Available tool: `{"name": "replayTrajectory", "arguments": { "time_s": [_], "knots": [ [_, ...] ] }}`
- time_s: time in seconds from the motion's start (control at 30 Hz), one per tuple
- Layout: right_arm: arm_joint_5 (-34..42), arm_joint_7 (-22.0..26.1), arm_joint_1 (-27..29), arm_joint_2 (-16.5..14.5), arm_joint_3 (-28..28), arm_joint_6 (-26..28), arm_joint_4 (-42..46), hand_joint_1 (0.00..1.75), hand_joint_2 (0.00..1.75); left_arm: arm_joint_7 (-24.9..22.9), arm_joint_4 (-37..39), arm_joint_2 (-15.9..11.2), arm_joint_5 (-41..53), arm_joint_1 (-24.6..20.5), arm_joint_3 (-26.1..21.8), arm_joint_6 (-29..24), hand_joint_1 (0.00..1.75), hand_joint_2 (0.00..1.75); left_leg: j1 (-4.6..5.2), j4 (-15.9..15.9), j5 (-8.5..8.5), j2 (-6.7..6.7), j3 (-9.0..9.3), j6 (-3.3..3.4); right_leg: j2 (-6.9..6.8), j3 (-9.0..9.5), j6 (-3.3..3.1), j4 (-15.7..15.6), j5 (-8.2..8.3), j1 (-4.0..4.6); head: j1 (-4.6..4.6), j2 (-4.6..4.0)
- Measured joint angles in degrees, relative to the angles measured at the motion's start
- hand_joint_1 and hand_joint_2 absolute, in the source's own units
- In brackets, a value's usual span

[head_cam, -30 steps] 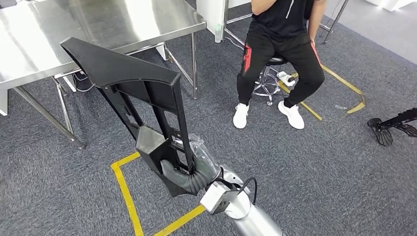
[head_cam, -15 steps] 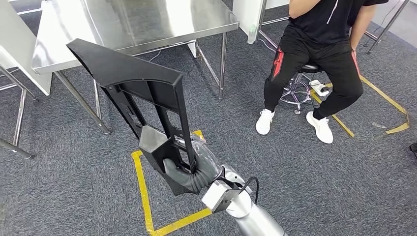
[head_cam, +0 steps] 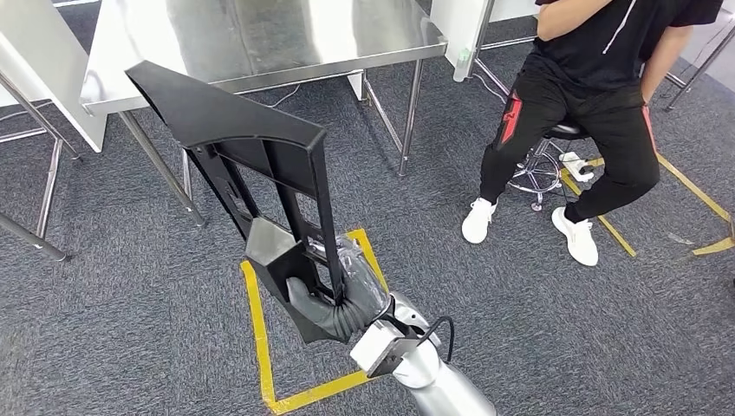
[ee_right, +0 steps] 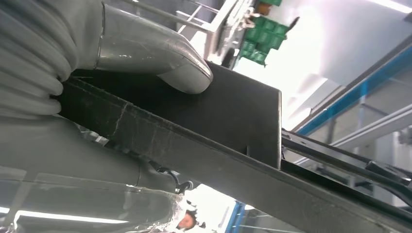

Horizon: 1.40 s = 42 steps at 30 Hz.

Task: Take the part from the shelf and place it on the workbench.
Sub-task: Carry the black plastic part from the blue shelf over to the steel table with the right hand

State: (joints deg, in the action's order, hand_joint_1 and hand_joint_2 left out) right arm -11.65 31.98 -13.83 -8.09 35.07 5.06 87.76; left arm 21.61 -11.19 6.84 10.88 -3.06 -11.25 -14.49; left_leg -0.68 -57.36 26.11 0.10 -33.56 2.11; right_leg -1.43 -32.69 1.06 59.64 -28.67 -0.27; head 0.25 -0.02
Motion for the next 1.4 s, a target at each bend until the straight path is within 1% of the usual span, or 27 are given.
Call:
{"name": "replayTrajectory", "arguments": {
  "time_s": [0.13, 0.17, 0.2, 0.27, 0.3, 0.37, 0.5, 0.53, 0.6, 0.63, 0.67, 0.7, 0.73, 0.77, 0.8, 0.87, 0.97, 1.0, 1.07, 1.13, 1.2, 1.23, 1.27, 1.3, 1.33, 1.37, 1.4],
  "knots": [
    [0.5, 0.1, -0.1, -0.1, 0.1, -0.8, -0.3, 1.75, 1.75, -0.1, 0.0, 0.3, -0.6, 0.1, -0.7, -0.7, 0.00, 1.75, -0.09, 0.3, 0.34, -0.81, 0.64, 0.82, 0.96, -7.58, 0.03, 13.4, -4.41, -0.36, 0.15, 0.00],
    [0.7, 0.1, -0.1, -0.1, 0.1, -0.9, -0.5, 1.75, 1.75, -0.1, 0.0, 0.4, -0.7, 0.2, -0.9, -0.7, 0.00, 1.75, -0.09, 0.2, 0.55, -1.09, 0.83, 0.78, 1.03, -8.66, 0.40, 14.7, -4.24, -0.44, 0.15, 0.00],
    [0.8, 0.1, -0.2, -0.1, 0.1, -1.0, -0.6, 1.75, 1.75, -0.1, 0.0, 0.6, -0.7, 0.3, -1.1, -0.7, 0.00, 1.75, -0.10, 0.2, 0.81, -1.39, 1.13, 0.67, 1.05, -8.49, 0.91, 13.5, -3.08, -0.53, 0.15, 0.00],
    [0.9, 0.0, -0.4, -0.1, 0.2, -1.1, -0.8, 1.75, 1.75, -0.1, 0.0, 0.8, -0.8, 0.4, -1.3, -0.8, 0.00, 1.75, -0.11, 0.2, 1.49, -1.95, 1.97, 0.29, 1.09, -5.35, 1.81, 5.9, 0.85, -0.79, 0.17, 0.00],
    [1.0, 0.0, -0.6, -0.2, 0.3, -1.2, -0.8, 1.75, 1.75, -0.1, 0.0, 0.9, -0.8, 0.4, -1.3, -0.8, 0.00, 1.75, 0.02, 0.1, 1.97, -2.20, 2.31, -0.03, 1.13, -3.62, 1.83, 2.2, 2.28, -0.77, 0.17, 0.00],
    [1.1, -0.1, -1.0, -0.3, 0.3, -1.4, -1.0, 1.75, 1.75, -0.1, 0.0, 1.0, -0.9, 0.5, -1.4, -0.7, 0.00, 1.75, 0.20, 0.1, 2.81, -2.41, 2.70, -0.74, 1.19, -1.80, 1.12, -1.6, 3.13, -0.62, 0.14, 0.00],
    [1.4, -0.2, -1.5, -0.8, 0.5, -1.4, -1.1, 1.75, 1.75, 0.0, -0.1, 1.0, -0.9, 0.6, -1.6, -0.6, 0.00, 1.75, -0.29, -1.3, 4.25, -1.75, 2.56, -2.08, 1.21, -0.29, -0.89, -2.2, 2.12, -0.90, -0.05, 0.00],
    [1.4, -0.2, -1.7, -0.9, 0.5, -1.4, -1.1, 1.75, 1.75, 0.0, -0.1, 1.0, -0.9, 0.6, -1.7, -0.6, 0.00, 1.75, -0.40, -3.8, 5.16, -1.39, 1.23, -2.35, 1.18, 0.42, -1.35, -2.5, 1.78, -1.09, -0.14, 0.00],
    [1.5, -0.3, -1.8, -1.1, 0.6, -1.4, -1.2, 1.75, 1.75, 0.0, -0.1, 1.0, -0.9, 0.7, -1.8, -0.6, 0.00, 1.75, -0.54, -11.7, 7.45, -0.81, -3.76, -2.78, 1.09, 1.68, -1.92, -2.6, 0.75, -1.06, -0.29, 0.00],
    [1.5, -0.3, -1.8, -1.2, 0.6, -1.5, -1.3, 1.75, 1.75, 0.0, -0.1, 1.1, -0.9, 0.8, -1.8, -0.6, 0.00, 1.75, -0.57, -15.3, 7.97, -0.69, -6.56, -2.95, 1.09, 2.34, -1.95, -2.6, 0.13, -1.04, -0.27, 0.00],
    [1.5, -0.3, -1.7, -1.2, 0.7, -1.5, -1.4, 1.75, 1.75, 0.0, -0.1, 1.0, -0.9, 1.0, -1.9, -0.6, 0.00, 1.75, -0.58, -17.2, 7.26, -0.60, -8.70, -3.05, 1.12, 3.15, -1.90, -2.6, -0.57, -1.04, -0.28, 0.00],
    [1.5, -0.3, -1.7, -1.2, 0.7, -1.5, -1.6, 1.75, 1.75, 0.0, -0.1, 1.0, -0.9, 1.1, -2.0, -0.6, 0.00, 1.75, -0.59, -16.8, 5.24, -0.50, -9.81, -3.06, 1.15, 4.09, -1.80, -2.6, -1.32, -1.05, -0.28, 0.00],
    [1.5, -0.3, -1.7, -1.2, 0.7, -1.5, -1.7, 1.75, 1.75, 0.0, -0.1, 1.0, -0.9, 1.2, -2.1, -0.6, 0.00, 1.75, -0.60, -14.2, 2.12, -0.39, -9.81, -2.97, 1.19, 5.18, -1.66, -2.6, -2.16, -1.07, -0.27, 0.00],
    [1.6, -0.3, -1.7, -1.2, 0.7, -1.5, -1.8, 1.75, 1.75, 0.0, -0.1, 1.0, -0.9, 1.2, -2.2, -0.7, 0.00, 1.75, -0.59, -10.3, -1.26, -0.19, -9.07, -2.76, 1.19, 6.06, -1.46, -2.6, -3.05, -1.09, -0.27, 0.00],
    [1.7, -0.3, -1.8, -1.2, 0.7, -1.5, -1.8, 1.75, 1.75, 0.0, 0.0, 0.9, -0.9, 1.2, -2.3, -0.7, 0.00, 1.75, -0.40, -7.0, -3.43, 0.06, -7.97, -2.52, 1.19, 6.77, -1.15, -2.7, -3.87, -0.92, -0.28, 0.00],
    [1.8, -0.5, -1.9, -1.3, 0.8, -1.5, -2.0, 1.75, 1.75, -0.2, 0.1, 0.9, -0.9, 1.1, -2.4, -0.7, 0.00, 1.75, 0.13, -3.2, -3.91, 0.46, -6.12, -1.73, 1.14, 7.57, -0.32, -3.2, -5.05, -0.57, -0.33, 0.00],
    [1.9, -0.7, -2.2, -1.6, 0.8, -1.5, -2.1, 1.75, 1.75, -0.3, 0.1, 1.0, -0.9, 1.0, -2.4, -0.6, 0.00, 1.75, 0.48, -1.8, -1.63, 0.21, -4.18, -0.13, 1.09, 8.72, 1.35, -2.3, -4.63, -0.38, -0.33, 0.00],
    [1.9, -0.7, -2.4, -1.7, 0.8, -1.5, -2.1, 1.75, 1.75, -0.3, 0.1, 1.0, -0.9, 1.1, -2.4, -0.6, 0.00, 1.75, 0.40, -1.4, -1.17, 0.03, -3.32, 0.39, 1.15, 7.89, 1.69, -0.1, -3.99, -0.41, -0.33, 0.00],
    [2.0, -0.7, -2.5, -1.7, 0.9, -1.5, -2.2, 1.75, 1.75, -0.3, 0.1, 1.0, -0.9, 1.1, -2.5, -0.5, 0.00, 1.75, 0.22, -0.9, -0.08, -0.36, -1.52, 1.05, 1.27, 3.08, 1.52, 6.7, -3.66, -0.55, -0.18, 0.00],
    [2.0, -0.8, -2.5, -1.4, 0.9, -1.4, -2.4, 1.75, 1.75, -0.1, 0.1, 1.0, -0.8, 1.2, -2.6, -0.4, 0.00, 1.75, 0.19, -0.7, 1.46, -0.80, 0.24, 1.26, 1.28, -2.87, 0.77, 12.8, -6.31, -0.53, -0.08, 0.00],
    [2.1, -0.8, -2.4, -1.2, 0.9, -1.4, -2.6, 1.75, 1.75, 0.0, 0.1, 1.1, -0.7, 1.4, -2.6, -0.3, 0.00, 1.75, 0.18, -0.7, 3.28, -1.31, 2.49, 1.21, 1.28, -6.74, 0.67, 13.3, -9.78, -0.49, -0.07, 0.00],
    [2.1, -0.8, -2.4, -1.1, 0.9, -1.3, -2.7, 1.75, 1.75, 0.0, 0.1, 1.1, -0.7, 1.5, -2.6, -0.3, 0.00, 1.75, 0.17, -0.7, 4.27, -1.56, 3.80, 1.12, 1.28, -7.60, 1.08, 11.4, -9.95, -0.47, -0.07, 0.00],
    [2.1, -0.8, -2.4, -1.0, 0.9, -1.3, -2.8, 1.75, 1.75, 0.1, 0.1, 1.1, -0.7, 1.6, -2.6, -0.3, 0.00, 1.75, 0.16, -0.7, 5.30, -1.75, 5.13, 1.01, 1.26, -7.98, 1.82, 8.4, -8.22, -0.46, -0.07, 0.00],
    [2.1, -0.8, -2.4, -0.9, 0.9, -1.3, -2.9, 1.75, 1.75, 0.1, 0.2, 1.2, -0.6, 1.7, -2.6, -0.3, 0.00, 1.75, 0.19, -0.7, 6.39, -1.90, 6.43, 0.84, 1.20, -7.99, 2.76, 5.3, -4.20, -0.42, -0.07, 0.00],
    [2.1, -0.8, -2.3, -0.7, 0.9, -1.3, -3.0, 1.75, 1.75, 0.1, 0.2, 1.1, -0.6, 1.8, -2.6, -0.4, 0.00, 1.75, 0.25, -0.6, 7.44, -2.02, 7.65, 0.59, 1.09, -7.77, 3.13, 2.8, -0.10, -0.35, -0.12, 0.00],
    [2.1, -0.8, -2.3, -0.7, 0.9, -1.2, -3.1, 1.75, 1.75, 0.1, 0.3, 1.1, -0.6, 1.8, -2.6, -0.4, 0.00, 1.75, 0.34, -0.3, 8.32, -2.07, 8.54, 0.24, 1.13, -7.11, 2.98, 1.2, 3.31, -0.12, -0.15, 0.00],
    [2.1, -0.9, -2.3, -0.6, 0.9, -1.2, -3.2, 1.75, 1.75, 0.1, 0.3, 1.1, -0.7, 1.9, -2.7, -0.4, 0.00, 1.75, 0.45, 0.1, 8.81, -2.06, 9.50, -0.13, 1.19, -6.33, 2.29, 0.5, 5.24, -0.07, -0.18, 0.00]
  ]
}}
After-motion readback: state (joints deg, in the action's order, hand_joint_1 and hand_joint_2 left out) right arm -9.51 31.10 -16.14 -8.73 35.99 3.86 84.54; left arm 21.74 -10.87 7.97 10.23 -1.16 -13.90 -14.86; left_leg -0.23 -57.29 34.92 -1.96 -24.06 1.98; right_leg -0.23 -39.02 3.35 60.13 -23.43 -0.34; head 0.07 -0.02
